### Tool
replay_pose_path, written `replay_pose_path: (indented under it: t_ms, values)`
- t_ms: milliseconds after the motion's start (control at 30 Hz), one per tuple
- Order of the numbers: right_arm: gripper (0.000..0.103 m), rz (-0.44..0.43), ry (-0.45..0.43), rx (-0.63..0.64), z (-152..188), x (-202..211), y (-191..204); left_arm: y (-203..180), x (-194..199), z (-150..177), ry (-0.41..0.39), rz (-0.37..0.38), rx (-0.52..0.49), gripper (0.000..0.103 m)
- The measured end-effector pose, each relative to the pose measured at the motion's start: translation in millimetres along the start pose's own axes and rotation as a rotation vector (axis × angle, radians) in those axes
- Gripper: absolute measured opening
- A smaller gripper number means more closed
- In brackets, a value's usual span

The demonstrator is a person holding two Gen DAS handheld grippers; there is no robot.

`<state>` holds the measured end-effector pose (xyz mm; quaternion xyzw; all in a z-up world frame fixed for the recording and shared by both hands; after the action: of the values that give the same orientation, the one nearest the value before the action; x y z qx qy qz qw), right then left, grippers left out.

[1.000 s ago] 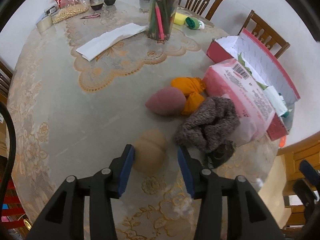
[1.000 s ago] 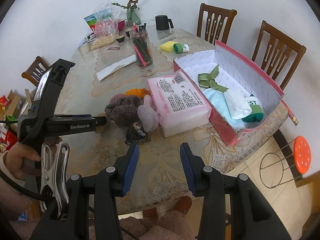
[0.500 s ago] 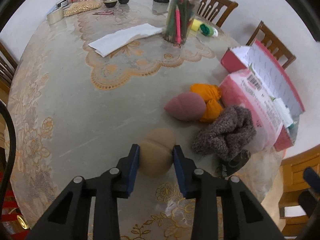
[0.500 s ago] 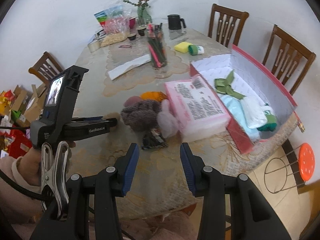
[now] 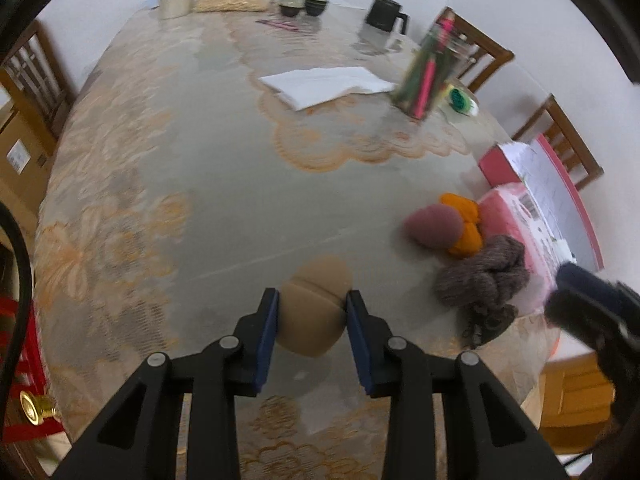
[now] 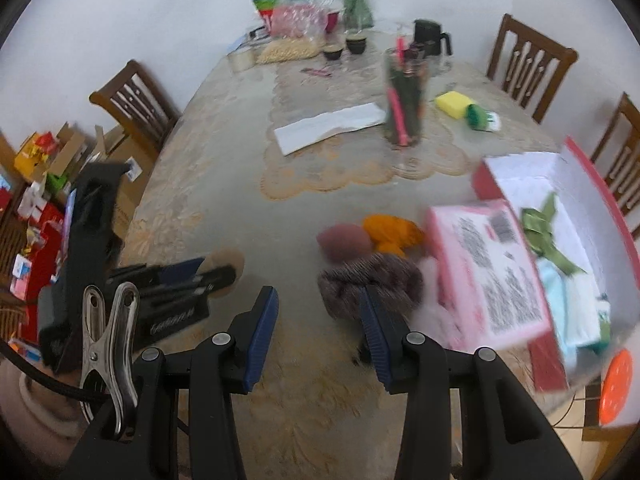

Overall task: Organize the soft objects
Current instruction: 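Grasp the tan sponge with the left tool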

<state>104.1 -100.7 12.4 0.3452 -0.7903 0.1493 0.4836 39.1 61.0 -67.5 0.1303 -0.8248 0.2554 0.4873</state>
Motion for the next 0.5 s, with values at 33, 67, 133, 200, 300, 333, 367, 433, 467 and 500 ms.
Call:
replay_pose_path:
  t_ms: [33, 67, 133, 200, 300, 333, 367, 433, 467, 500]
  values:
    - [0.044, -0.015, 0.010, -0.004, -4.5, -5.9, 1.9, 6.1, 1.7, 0.6, -0.002, -0.004, 0.017, 0.035]
    - [0.044, -0.026, 0.021, -0.011, -9.3, -12.5, 3.3, 9.5, 2.6, 0.9, -0.003, -0.005, 0.027, 0.035]
    - [0.044, -0.032, 0.038, -0.024, -17.8, -25.3, 4.3, 16.2, 4.4, 2.2, -0.005, -0.008, 0.045, 0.035]
    - [0.044, -0.015, 0.059, -0.031, -26.0, -40.3, 4.4, 21.1, 5.2, 3.4, -0.004, -0.010, 0.057, 0.035]
    - [0.044, 0.014, 0.084, -0.022, -34.4, -59.0, 4.5, 25.7, 4.4, 4.7, 0.000, -0.009, 0.065, 0.035]
    - [0.044, 0.026, 0.091, -0.017, -36.6, -63.6, 5.2, 27.7, 4.3, 5.4, 0.002, -0.010, 0.069, 0.035]
    - [0.044, 0.046, 0.104, -0.008, -38.1, -70.4, 5.3, 28.5, 3.9, 5.5, 0.004, -0.010, 0.072, 0.035]
    - [0.044, 0.070, 0.116, -0.001, -39.7, -79.9, 4.5, 29.7, 3.5, 5.5, 0.006, -0.008, 0.076, 0.035]
    - [0.044, 0.083, 0.126, 0.001, -40.5, -85.7, 4.2, 30.3, 3.2, 5.5, 0.015, 0.000, 0.083, 0.035]
    - [0.044, 0.097, 0.136, 0.005, -41.1, -91.1, 4.0, 30.8, 3.3, 5.5, 0.015, 0.001, 0.084, 0.035]
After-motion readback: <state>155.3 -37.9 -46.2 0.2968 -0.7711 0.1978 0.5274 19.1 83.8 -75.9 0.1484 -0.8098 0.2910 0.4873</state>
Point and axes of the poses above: each gripper's, at about its wrist camera, not at the fingertips, and x roughly against the way its jaws point, y to its left, z to its underside, the point moved 3 cm from there along -x, roughly the way its jaws point, and after that the axes turned 5 degrees about z, right-handed, at the moved point
